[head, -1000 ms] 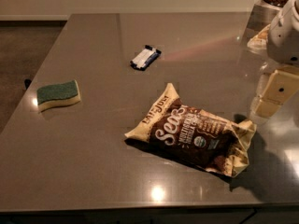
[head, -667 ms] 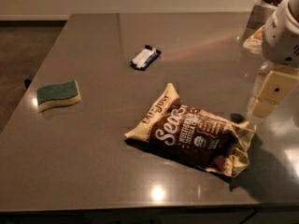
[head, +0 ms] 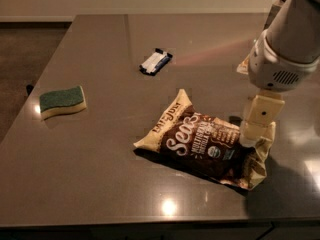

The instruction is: Move brown chip bag near sponge

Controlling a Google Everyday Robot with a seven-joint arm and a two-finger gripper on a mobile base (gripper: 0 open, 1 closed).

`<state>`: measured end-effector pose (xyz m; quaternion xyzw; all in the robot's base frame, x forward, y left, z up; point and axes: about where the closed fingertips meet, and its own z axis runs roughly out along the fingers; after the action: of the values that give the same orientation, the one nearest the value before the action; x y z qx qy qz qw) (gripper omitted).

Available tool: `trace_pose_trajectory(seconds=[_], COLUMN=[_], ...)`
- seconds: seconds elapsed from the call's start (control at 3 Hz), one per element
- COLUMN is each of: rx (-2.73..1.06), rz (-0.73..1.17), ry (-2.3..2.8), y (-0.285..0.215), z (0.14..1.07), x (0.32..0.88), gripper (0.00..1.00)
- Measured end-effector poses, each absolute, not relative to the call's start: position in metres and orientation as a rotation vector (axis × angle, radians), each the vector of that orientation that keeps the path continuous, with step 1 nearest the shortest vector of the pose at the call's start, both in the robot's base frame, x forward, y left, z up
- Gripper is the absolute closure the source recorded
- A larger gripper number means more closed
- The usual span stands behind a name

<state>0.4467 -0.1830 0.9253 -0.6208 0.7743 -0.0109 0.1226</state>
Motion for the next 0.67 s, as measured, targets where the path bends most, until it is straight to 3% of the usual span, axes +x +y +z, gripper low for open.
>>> trace_pose_trajectory(seconds=[0.67], rx=[-1.872], rz=[0.093], ry=[2.310], y=[-0.150], z=[0.887], x=[0.437], gripper=[0.00])
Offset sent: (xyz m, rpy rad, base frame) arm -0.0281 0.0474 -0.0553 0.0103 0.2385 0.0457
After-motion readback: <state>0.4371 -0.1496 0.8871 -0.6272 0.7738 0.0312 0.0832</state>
